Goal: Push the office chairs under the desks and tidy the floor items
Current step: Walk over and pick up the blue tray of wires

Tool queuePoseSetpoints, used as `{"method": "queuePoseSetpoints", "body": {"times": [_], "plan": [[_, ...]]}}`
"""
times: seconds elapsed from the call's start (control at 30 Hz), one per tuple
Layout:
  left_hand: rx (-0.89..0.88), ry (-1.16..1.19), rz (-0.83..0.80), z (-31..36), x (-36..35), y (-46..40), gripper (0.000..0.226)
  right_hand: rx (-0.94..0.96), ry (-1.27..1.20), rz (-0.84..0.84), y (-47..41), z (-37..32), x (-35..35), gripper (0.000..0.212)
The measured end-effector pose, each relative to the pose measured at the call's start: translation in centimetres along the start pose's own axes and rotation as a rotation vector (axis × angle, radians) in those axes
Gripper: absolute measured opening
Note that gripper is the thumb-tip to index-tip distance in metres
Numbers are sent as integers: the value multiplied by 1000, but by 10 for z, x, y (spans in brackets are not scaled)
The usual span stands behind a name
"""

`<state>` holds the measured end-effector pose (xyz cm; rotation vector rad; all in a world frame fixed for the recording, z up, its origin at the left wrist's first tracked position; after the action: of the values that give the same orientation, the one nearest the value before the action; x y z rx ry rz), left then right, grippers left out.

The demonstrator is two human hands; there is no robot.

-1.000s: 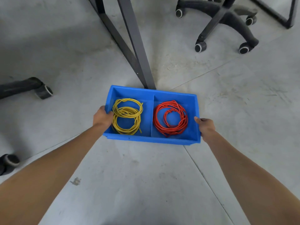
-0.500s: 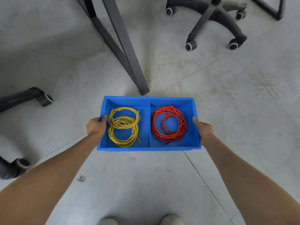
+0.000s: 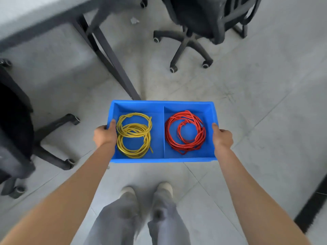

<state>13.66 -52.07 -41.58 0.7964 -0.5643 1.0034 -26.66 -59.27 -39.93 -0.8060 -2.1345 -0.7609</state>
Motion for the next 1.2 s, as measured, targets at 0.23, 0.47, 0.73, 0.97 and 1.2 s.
{"method": "queuePoseSetpoints", "body": {"times": [0.23,0.47,0.73,0.97,1.2], "plan": [[-40,114,18,111,155,96,46,220,73,77,46,-117,190,49],[-153,133,101,194,264,102,46,422,71,114,86,-229,265,48],[-25,258,248,217,346,23,45,574,2,-55,147,-364,199,50],[33,308,337,245,390,-87,45,655,-14,-204,192,-471,80,41],[141,325,377,259,404,-180,43,734,4,-283,229,-562,-12,45]]}}
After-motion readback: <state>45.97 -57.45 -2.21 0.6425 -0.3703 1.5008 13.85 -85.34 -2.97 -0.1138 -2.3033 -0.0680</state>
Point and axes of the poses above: each hand's wrist, its own y-axis away from the middle knuckle, its own x-axis out of the back of the hand, z = x × y, the point moved 8 cm from there along -y, towards the middle knuckle, and after that the axes turned 15 degrees about z, right-handed, at the moved point
